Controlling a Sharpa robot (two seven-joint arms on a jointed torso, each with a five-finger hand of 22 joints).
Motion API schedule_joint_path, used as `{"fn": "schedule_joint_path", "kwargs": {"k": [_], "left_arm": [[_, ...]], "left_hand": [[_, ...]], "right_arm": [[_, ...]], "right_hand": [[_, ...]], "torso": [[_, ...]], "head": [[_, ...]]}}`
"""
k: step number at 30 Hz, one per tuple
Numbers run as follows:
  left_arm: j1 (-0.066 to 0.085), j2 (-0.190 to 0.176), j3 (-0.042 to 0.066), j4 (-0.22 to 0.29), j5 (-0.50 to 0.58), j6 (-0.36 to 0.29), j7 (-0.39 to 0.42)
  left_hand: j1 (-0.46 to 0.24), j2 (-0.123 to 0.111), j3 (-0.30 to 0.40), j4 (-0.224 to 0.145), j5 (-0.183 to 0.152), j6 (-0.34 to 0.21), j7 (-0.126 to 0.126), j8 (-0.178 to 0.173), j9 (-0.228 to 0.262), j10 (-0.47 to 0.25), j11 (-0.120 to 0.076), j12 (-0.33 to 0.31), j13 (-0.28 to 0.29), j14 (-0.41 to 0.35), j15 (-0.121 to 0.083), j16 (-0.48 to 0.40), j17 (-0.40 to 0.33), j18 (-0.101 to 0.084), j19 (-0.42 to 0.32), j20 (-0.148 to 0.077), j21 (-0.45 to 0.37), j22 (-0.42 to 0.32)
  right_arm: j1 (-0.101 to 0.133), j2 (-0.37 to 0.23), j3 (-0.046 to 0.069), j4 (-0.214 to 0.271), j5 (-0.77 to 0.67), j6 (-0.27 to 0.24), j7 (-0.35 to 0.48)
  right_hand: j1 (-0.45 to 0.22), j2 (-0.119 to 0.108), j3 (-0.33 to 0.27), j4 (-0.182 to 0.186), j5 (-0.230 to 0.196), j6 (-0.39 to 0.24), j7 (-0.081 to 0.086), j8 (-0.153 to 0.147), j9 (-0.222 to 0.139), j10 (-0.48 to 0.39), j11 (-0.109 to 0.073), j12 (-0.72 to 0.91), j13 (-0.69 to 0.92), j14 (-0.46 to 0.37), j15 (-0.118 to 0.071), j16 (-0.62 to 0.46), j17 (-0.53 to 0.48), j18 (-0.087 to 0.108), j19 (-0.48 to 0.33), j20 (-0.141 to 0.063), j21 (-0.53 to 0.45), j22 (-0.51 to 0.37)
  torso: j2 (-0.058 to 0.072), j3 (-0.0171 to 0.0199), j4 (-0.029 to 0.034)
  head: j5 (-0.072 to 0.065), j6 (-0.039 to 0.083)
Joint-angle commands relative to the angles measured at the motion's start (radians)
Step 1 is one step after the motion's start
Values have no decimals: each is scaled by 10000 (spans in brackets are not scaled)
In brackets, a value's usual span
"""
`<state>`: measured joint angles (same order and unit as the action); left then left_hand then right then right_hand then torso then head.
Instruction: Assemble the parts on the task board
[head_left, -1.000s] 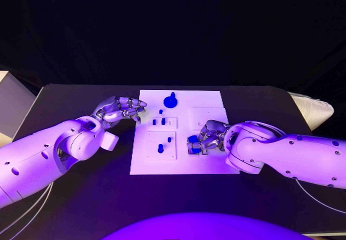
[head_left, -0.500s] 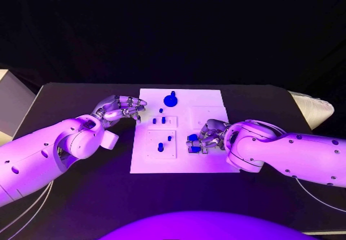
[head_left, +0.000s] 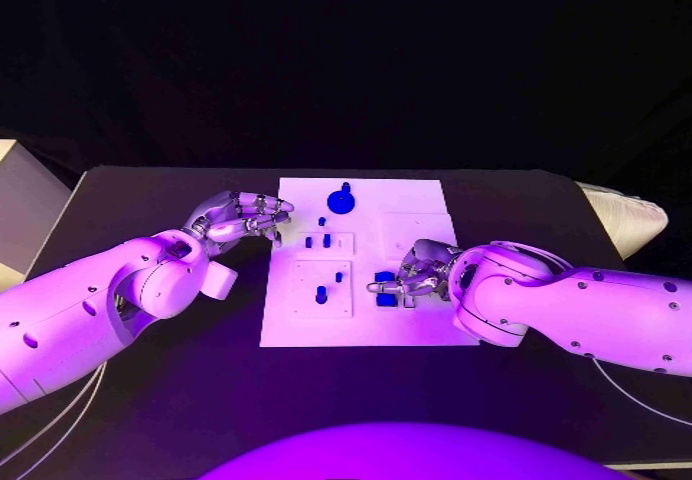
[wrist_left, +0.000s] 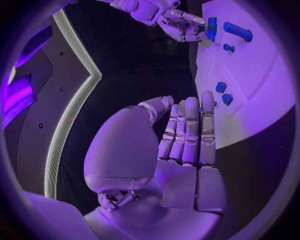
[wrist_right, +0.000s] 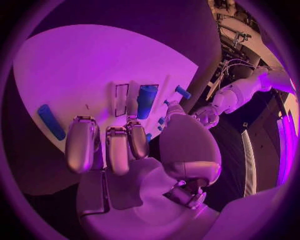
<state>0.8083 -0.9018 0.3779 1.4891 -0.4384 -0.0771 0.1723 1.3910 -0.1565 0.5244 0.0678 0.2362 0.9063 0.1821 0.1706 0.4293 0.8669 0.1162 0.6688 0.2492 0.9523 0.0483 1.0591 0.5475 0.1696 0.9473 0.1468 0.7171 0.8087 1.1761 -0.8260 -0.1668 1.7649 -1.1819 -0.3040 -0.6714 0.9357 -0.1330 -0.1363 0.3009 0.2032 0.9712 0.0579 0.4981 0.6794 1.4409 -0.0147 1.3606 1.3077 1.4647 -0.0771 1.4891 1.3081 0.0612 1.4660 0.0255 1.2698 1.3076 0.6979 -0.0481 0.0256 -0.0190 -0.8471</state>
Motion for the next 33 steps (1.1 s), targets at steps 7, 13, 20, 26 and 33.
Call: {"fn": "schedule_joint_path", "kwargs": {"k": [7, 13, 20, 26, 33], "left_arm": [[-7, 27, 6, 8, -23, 184, 56], [-8, 26, 6, 4, -24, 160, 78], [-8, 30, 6, 2, -24, 127, 128], [-10, 33, 6, 5, -24, 100, 186], [-26, -6, 5, 133, 53, 19, 173]], "left_hand": [[-21, 5, -13, 52, 36, -57, 30, -64, -14, -39, 29, -28, -8, 20, 43, -64, 4, 138, 52, -14, -42, -13], [-21, 5, -13, 52, 36, -57, 30, -64, -14, -39, 29, -28, -8, 20, 43, -64, 4, 138, 52, -14, -42, -13], [-15, 4, -14, 56, 36, -55, 30, -64, -16, -44, 29, -27, -12, 20, 43, -63, 5, 139, 61, -14, -53, -21], [-10, 4, -13, 54, 36, -54, 28, -63, -16, -43, 28, -26, -13, 19, 43, -64, 6, 139, 62, -14, -55, -22], [14, 4, -7, 41, 37, -46, 25, -60, -16, -34, 22, -18, -13, 19, 39, -63, 7, 141, 69, -16, -60, -26]], "right_arm": [[-33, -252, 0, 236, -378, -499, 560], [-25, -713, 14, 493, -147, -1670, 1267], [150, -1407, 55, 679, 871, -2037, 1795], [369, -1939, 71, 536, 1579, -1017, 1463], [457, -2476, 68, 483, 739, 1068, 797]], "right_hand": [[250, 401, 264, -42, 173, -54, 0, 94, 48, -16, 5, -24, 923, 747, -23, 18, 1110, -145, 662, 6, 48, 1939], [1162, 691, 448, -65, 1059, -548, 167, -298, -83, -149, 135, -230, 806, 707, 73, -79, 966, -100, 613, 62, -305, 1878], [2210, 859, 575, -100, 1459, -620, 291, -791, -289, -108, 245, -164, 880, 709, 171, -92, 966, -94, 617, 164, -350, 1884], [3034, 745, 641, -128, 1618, -460, 289, -996, -382, -78, 240, -135, 917, 707, 170, -107, 955, -83, 613, 173, -432, 1877], [3515, 648, 712, -110, 1534, -67, 178, -945, -382, -92, 148, -196, 884, 707, 101, -113, 956, -87, 627, 136, -397, 1894]], "torso": [[-1, 9, 5], [-11, -1, -14], [-14, 5, -8], [-8, 0, 4], [18, 1, -8]], "head": [[3, 6], [-15, 27], [-106, 69], [-172, 106], [-378, 111]]}}
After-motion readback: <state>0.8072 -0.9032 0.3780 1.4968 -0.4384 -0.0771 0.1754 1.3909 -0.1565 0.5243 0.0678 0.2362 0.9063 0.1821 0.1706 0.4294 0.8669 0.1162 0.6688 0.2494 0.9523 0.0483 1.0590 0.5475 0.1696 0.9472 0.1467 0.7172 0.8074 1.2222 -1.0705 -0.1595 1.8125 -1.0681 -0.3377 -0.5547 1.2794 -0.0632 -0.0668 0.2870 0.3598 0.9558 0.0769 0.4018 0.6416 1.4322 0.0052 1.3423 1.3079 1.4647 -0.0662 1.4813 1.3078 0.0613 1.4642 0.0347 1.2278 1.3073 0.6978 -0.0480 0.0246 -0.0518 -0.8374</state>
